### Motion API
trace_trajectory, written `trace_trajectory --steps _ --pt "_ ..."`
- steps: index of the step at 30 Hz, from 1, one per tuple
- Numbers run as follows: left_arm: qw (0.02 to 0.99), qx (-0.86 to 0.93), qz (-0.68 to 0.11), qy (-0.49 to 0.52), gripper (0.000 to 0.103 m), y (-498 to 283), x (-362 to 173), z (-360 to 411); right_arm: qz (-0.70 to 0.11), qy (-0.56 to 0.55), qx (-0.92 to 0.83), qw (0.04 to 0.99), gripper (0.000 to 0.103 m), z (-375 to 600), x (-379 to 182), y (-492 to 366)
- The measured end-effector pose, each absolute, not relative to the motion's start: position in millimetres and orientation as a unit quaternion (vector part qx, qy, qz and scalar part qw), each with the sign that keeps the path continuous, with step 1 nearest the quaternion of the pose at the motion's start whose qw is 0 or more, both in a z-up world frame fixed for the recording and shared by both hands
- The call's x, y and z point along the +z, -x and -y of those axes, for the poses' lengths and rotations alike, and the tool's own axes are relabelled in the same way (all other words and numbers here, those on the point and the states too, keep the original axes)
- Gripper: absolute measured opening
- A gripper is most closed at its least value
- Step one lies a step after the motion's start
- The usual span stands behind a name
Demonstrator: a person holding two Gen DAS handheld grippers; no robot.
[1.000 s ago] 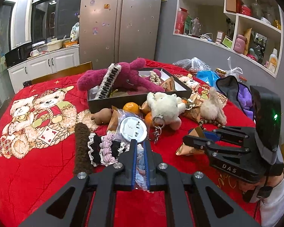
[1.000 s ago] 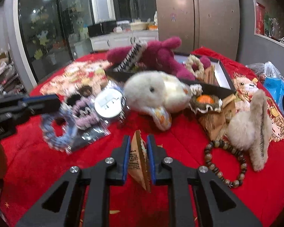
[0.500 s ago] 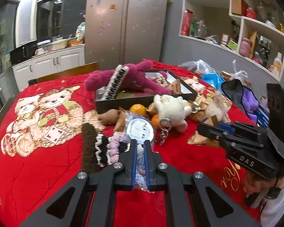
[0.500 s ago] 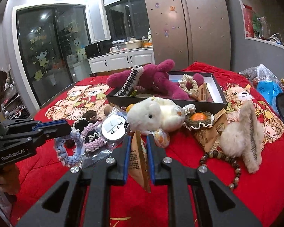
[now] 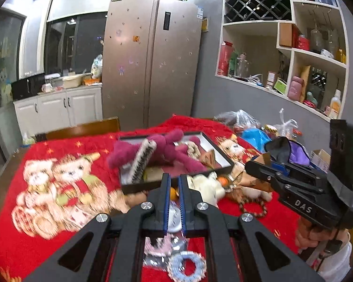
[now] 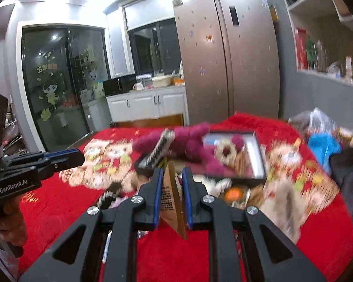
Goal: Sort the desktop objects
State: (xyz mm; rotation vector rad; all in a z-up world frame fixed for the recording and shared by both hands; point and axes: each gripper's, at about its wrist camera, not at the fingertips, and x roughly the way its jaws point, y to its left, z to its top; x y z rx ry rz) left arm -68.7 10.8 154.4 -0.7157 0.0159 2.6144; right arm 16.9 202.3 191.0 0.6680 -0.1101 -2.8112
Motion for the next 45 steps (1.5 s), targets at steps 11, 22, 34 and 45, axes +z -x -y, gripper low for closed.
trace_trajectory --steps 11,22,34,45 --pt "0.247 0.912 -0.017 0.327 0.029 32 100 -22 0.066 -0.217 -0.965 0.129 0.018 -218 198 -12" --pt "0.237 0.883 -0.043 0.403 0.053 26 21 -44 0.080 -0.243 -0.957 0.137 0.018 -227 162 -14" --pt "0.198 0.886 -0.111 0.405 0.060 33 2 -59 0.062 -0.265 -0.950 0.156 0.018 -211 148 -15" --pt "0.207 0.899 -0.078 0.378 0.010 26 16 -45 0.029 -0.248 -0.954 0.165 0.018 -194 153 -27"
